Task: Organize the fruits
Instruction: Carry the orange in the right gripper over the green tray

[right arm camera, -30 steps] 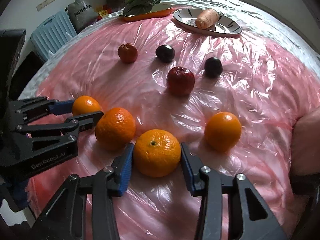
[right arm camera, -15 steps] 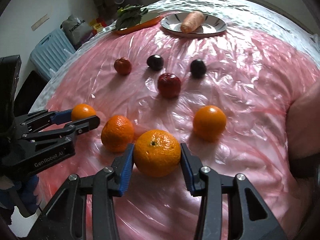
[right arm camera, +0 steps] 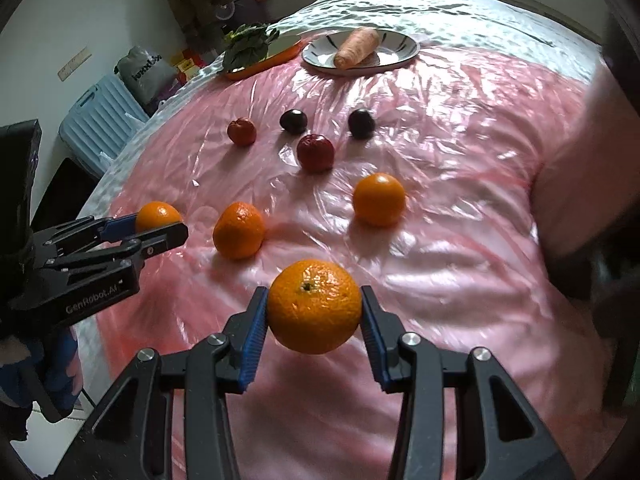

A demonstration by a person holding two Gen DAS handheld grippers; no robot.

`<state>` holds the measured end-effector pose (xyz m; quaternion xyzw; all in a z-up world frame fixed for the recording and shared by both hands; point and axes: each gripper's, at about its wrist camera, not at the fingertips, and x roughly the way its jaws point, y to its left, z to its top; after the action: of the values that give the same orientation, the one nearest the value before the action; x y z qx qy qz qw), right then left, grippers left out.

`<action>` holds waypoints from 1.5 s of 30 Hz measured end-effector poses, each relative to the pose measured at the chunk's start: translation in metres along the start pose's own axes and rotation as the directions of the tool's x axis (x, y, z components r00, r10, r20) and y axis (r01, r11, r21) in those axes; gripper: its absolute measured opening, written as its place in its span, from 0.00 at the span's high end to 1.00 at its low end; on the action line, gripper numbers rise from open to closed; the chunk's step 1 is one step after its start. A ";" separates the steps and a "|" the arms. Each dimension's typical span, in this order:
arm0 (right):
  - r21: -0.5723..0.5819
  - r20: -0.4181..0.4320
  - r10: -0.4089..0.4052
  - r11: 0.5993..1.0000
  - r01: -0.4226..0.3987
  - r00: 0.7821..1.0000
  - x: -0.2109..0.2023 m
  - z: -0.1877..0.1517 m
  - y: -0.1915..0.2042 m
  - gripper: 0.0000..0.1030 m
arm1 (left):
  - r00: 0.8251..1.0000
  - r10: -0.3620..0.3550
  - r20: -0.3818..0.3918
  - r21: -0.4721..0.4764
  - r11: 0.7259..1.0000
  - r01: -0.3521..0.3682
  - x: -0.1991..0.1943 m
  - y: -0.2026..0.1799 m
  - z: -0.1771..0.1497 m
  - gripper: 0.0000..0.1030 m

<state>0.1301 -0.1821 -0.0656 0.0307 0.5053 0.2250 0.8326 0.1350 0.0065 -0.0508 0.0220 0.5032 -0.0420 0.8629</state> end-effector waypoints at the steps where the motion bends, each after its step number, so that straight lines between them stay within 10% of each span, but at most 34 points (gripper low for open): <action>1: 0.007 0.001 0.000 1.000 0.000 1.000 -0.003 -0.003 -0.002 0.24 | 1.000 -0.010 -0.001 0.019 1.000 0.011 -0.003 -0.008 -0.002 0.65; 28: 0.290 0.082 -0.242 0.934 0.209 0.967 -0.144 -0.097 -0.184 0.24 | 0.954 -0.290 -0.072 0.353 0.887 0.296 -0.043 -0.259 -0.032 0.65; 45: 0.432 0.128 -0.399 0.846 0.311 0.908 -0.192 -0.123 -0.337 0.24 | 0.930 -0.365 -0.039 0.411 0.843 0.348 -0.014 -0.412 0.024 0.65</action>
<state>0.0664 -0.5839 -0.0605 0.1306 0.4452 -0.0470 0.8846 0.1101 -0.4046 -0.0255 0.1081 0.4606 -0.3067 0.8259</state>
